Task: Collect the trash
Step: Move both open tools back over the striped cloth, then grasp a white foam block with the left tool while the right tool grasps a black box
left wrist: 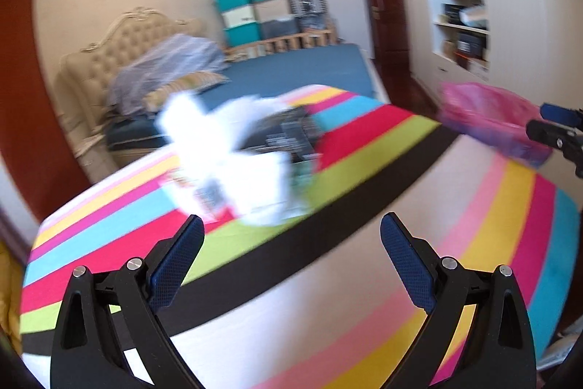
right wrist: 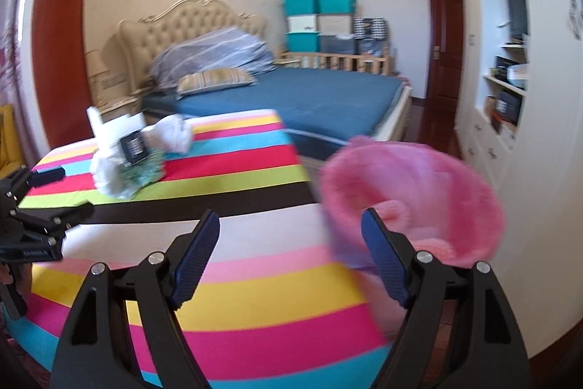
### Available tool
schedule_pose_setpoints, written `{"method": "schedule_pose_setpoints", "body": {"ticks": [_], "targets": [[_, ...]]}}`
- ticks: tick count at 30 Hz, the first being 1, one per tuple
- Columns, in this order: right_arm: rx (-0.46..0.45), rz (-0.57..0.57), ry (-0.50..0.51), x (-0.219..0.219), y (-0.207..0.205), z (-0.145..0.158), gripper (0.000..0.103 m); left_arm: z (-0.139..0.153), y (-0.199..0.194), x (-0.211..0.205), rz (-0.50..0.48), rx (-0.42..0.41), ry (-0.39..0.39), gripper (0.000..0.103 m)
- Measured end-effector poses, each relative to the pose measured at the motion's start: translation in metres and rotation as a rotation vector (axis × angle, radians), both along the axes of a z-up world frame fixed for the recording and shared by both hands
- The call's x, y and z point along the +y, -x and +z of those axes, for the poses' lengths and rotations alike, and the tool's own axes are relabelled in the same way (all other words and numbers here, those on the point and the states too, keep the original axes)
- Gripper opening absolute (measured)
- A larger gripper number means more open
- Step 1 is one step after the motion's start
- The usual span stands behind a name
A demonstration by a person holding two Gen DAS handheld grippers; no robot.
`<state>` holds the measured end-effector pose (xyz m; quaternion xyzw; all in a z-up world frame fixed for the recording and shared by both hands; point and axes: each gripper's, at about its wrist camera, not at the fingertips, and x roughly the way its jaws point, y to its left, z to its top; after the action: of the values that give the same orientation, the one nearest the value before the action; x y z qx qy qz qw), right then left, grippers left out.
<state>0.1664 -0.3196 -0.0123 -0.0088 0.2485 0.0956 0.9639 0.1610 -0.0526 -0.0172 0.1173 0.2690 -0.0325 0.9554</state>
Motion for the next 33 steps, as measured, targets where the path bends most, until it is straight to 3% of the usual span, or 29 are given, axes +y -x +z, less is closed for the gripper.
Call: {"method": "schedule_pose_setpoints", "body": {"ticks": [4,12,20,27,29,31,33], "targets": [[0.023,0.084,0.013,0.046,-0.011,-0.003,0.077,0.003,0.007,0.045,0.099,-0.025,-0.012,0.091],[0.027,0.206,0.05,0.119,-0.048,0.01,0.077,0.009,0.015,0.116,0.225,-0.024,0.079,0.091],[0.04,0.319,0.087,0.165,-0.085,0.013,0.073,0.012,0.015,0.148,0.267,-0.002,0.152,0.091],[0.082,0.391,0.076,0.186,-0.116,0.008,0.07,0.037,0.004,0.15,0.197,0.006,0.215,0.091],[0.093,0.401,0.074,0.19,-0.121,0.006,0.064,0.043,-0.006,0.146,0.175,0.012,0.227,0.091],[0.108,0.419,0.059,0.194,-0.125,0.003,0.043,0.049,-0.02,0.141,0.146,0.019,0.232,0.091],[0.104,0.425,0.059,0.192,-0.119,0.002,0.043,0.052,-0.034,0.134,0.124,0.029,0.233,0.091]]}}
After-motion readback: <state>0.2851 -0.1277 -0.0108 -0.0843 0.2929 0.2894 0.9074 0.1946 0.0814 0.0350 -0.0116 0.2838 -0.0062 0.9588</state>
